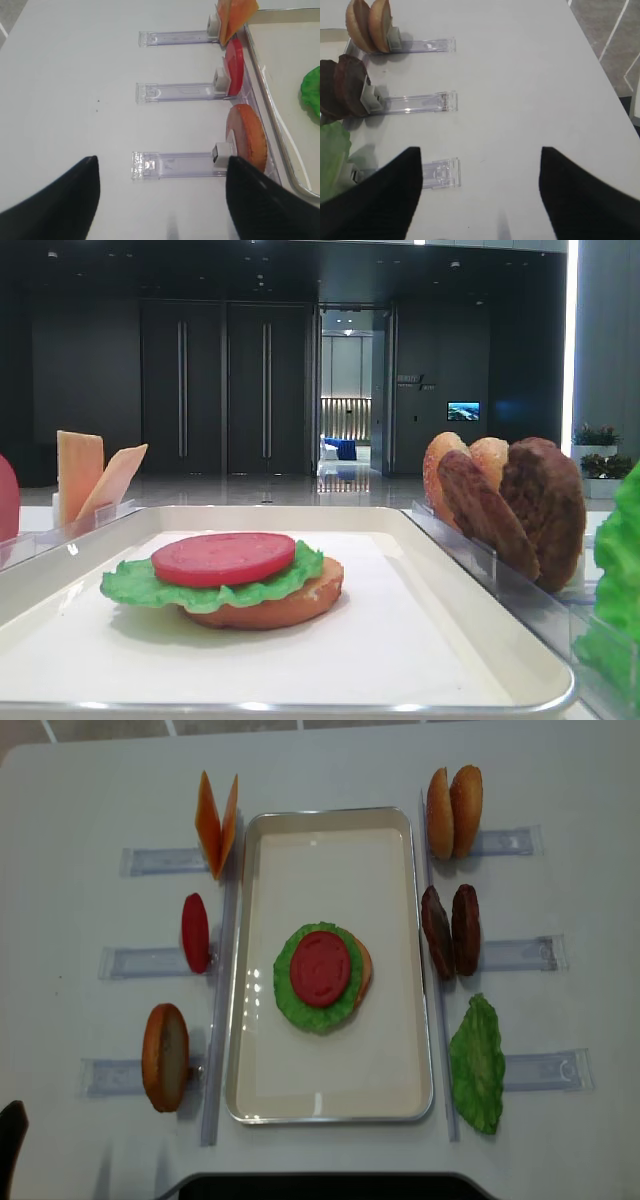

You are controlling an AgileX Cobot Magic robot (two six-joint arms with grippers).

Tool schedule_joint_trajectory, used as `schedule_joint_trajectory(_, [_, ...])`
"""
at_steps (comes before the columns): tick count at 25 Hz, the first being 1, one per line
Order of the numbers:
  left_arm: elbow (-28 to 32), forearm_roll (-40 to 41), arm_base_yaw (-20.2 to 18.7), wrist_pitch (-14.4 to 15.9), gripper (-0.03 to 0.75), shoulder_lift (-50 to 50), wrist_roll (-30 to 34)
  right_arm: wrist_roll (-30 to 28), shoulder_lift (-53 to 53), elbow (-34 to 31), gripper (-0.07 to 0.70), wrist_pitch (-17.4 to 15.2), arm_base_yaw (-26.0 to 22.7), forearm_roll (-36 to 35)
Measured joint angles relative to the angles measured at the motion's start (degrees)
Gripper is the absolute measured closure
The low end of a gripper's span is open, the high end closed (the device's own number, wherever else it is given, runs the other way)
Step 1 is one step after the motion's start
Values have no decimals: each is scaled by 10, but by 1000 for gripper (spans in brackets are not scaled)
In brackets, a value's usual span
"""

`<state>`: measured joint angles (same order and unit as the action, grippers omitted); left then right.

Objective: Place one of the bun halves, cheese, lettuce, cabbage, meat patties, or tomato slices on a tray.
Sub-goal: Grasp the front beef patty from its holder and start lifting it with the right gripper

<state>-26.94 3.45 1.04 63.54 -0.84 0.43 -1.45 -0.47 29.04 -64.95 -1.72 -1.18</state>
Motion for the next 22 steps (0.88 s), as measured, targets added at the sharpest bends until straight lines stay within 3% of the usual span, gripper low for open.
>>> schedule_joint_trajectory(22, [0, 0, 0, 0, 118, 0, 0, 0, 0, 0, 160, 0, 0, 0])
